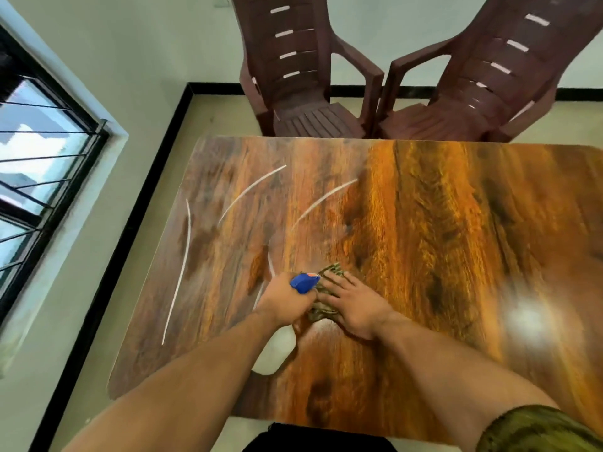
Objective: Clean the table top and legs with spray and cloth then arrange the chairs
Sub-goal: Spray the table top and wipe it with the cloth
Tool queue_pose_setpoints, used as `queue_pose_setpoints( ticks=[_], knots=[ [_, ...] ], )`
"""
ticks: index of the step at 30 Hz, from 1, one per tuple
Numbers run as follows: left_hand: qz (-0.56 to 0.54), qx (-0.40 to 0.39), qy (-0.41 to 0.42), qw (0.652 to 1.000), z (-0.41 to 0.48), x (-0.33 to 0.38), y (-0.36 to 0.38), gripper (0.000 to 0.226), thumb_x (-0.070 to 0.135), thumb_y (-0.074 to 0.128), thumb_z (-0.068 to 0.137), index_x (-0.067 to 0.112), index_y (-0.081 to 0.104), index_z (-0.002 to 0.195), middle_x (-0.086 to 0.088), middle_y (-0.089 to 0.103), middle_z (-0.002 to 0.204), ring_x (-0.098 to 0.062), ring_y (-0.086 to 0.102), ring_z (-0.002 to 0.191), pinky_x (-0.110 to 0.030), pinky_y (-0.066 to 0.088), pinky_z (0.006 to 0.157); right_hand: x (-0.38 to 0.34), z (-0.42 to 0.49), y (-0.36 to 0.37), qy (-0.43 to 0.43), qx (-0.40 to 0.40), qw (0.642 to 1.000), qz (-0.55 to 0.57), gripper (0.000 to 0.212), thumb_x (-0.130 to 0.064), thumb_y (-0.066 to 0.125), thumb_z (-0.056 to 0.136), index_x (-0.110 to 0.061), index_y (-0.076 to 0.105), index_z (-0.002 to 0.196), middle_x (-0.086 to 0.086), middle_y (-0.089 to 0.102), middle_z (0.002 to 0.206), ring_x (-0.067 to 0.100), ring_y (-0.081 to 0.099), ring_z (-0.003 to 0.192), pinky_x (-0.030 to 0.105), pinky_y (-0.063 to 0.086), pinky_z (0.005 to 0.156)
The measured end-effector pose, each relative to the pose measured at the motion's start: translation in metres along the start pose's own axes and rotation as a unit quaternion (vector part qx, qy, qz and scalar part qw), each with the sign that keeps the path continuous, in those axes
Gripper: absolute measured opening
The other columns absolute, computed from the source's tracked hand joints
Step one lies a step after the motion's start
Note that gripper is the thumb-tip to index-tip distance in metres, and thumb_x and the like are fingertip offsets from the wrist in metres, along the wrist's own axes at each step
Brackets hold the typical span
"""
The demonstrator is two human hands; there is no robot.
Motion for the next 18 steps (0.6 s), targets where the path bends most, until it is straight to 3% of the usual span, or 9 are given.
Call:
queue_pose_setpoints(
  ticks=[2, 4, 6, 9, 11, 14, 15, 16, 18],
  knots=[
    [0.005, 0.000, 0.005, 1.000, 0.017, 0.011, -0.003, 0.022, 0.028, 0.068, 0.089, 0.015, 0.060, 0.073, 0.000, 0.061, 0.063, -0.014, 0.056, 0.056, -0.027, 0.047, 0.057, 0.036, 0.018, -0.009, 0.171, 0.040, 0.984, 0.020, 0.059, -0.041, 0.018, 0.102, -0.030, 0.008, 0.159, 0.000, -0.008, 0.167, 0.022, -0.013, 0.153, 0.047, -0.005, 0.124],
    [0.005, 0.013, 0.011, 1.000, 0.034, 0.023, -0.007, 0.028, 0.030, 0.067, 0.088, 0.019, 0.051, 0.068, 0.004, 0.052, 0.058, -0.008, 0.048, 0.051, -0.021, 0.039, 0.050, 0.048, 0.040, -0.019, 0.339, 0.060, 0.936, 0.078, 0.057, -0.039, 0.022, 0.105, -0.024, 0.010, 0.159, 0.005, -0.008, 0.167, 0.027, -0.013, 0.153, 0.051, -0.003, 0.124],
    [-0.006, 0.027, 0.004, 1.000, 0.054, 0.036, -0.012, 0.027, 0.026, 0.068, 0.088, 0.020, 0.050, 0.068, 0.005, 0.051, 0.057, -0.006, 0.046, 0.047, -0.018, 0.037, 0.047, 0.037, 0.066, -0.022, 0.261, 0.069, 0.961, 0.060, 0.060, -0.033, 0.027, 0.104, -0.023, 0.008, 0.160, 0.007, -0.007, 0.167, 0.030, -0.011, 0.153, 0.055, -0.001, 0.123],
    [-0.022, 0.041, -0.001, 0.999, 0.077, 0.055, -0.019, 0.018, 0.022, 0.069, 0.088, 0.015, 0.059, 0.074, 0.005, 0.058, 0.058, -0.004, 0.049, 0.047, -0.017, 0.039, 0.046, 0.041, 0.076, -0.034, -0.008, 0.010, 1.000, 0.019, 0.058, -0.036, 0.031, 0.104, -0.019, 0.018, 0.158, 0.005, 0.010, 0.167, 0.026, -0.002, 0.154, 0.051, 0.000, 0.124],
    [-0.041, 0.048, -0.001, 0.998, 0.089, 0.068, -0.024, 0.020, 0.018, 0.069, 0.089, 0.006, 0.062, 0.075, -0.001, 0.059, 0.059, -0.006, 0.050, 0.044, -0.017, 0.041, 0.045, 0.076, 0.092, -0.044, 0.035, 0.035, 0.999, 0.014, 0.057, -0.039, 0.028, 0.105, -0.022, 0.015, 0.159, 0.003, 0.004, 0.168, 0.024, -0.004, 0.154, 0.049, 0.000, 0.124],
    [-0.068, 0.074, 0.000, 0.995, 0.104, 0.083, -0.038, 0.027, 0.016, 0.067, 0.092, -0.003, 0.059, 0.074, -0.007, 0.057, 0.057, -0.007, 0.051, 0.040, -0.016, 0.042, 0.043, 0.120, 0.121, -0.063, 0.342, 0.084, 0.932, 0.089, 0.059, -0.044, 0.022, 0.106, -0.022, 0.011, 0.159, 0.005, -0.006, 0.168, 0.027, -0.010, 0.153, 0.052, -0.001, 0.123],
    [-0.072, 0.085, -0.002, 0.994, 0.110, 0.087, -0.042, 0.028, 0.014, 0.067, 0.092, -0.001, 0.058, 0.070, -0.003, 0.056, 0.054, -0.006, 0.050, 0.039, -0.015, 0.041, 0.042, 0.121, 0.132, -0.067, 0.377, 0.088, 0.915, 0.114, 0.059, -0.043, 0.022, 0.106, -0.021, 0.012, 0.159, 0.007, -0.007, 0.168, 0.029, -0.010, 0.153, 0.053, -0.003, 0.122],
    [-0.077, 0.096, -0.002, 0.992, 0.116, 0.091, -0.045, 0.030, 0.012, 0.066, 0.092, 0.003, 0.055, 0.065, 0.001, 0.054, 0.050, -0.004, 0.049, 0.037, -0.014, 0.039, 0.041, 0.117, 0.142, -0.069, 0.357, 0.087, 0.923, 0.115, 0.059, -0.042, 0.022, 0.105, -0.021, 0.011, 0.159, 0.007, -0.008, 0.167, 0.030, -0.012, 0.153, 0.053, -0.005, 0.121],
    [-0.088, 0.108, -0.008, 0.990, 0.132, 0.097, -0.049, 0.035, 0.010, 0.066, 0.090, 0.010, 0.051, 0.059, 0.007, 0.052, 0.045, -0.004, 0.048, 0.036, -0.015, 0.038, 0.040, 0.110, 0.151, -0.071, 0.200, 0.076, 0.975, 0.065, 0.058, -0.043, 0.023, 0.105, -0.024, 0.011, 0.159, 0.005, -0.008, 0.167, 0.026, -0.012, 0.153, 0.051, -0.007, 0.122]
  ],
)
Point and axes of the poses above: each hand's wrist, its own z-axis towards the middle knuckle, its own y-axis out of the palm, x = y × z, the point moved 2 cm from there along z, towards the middle knuckle
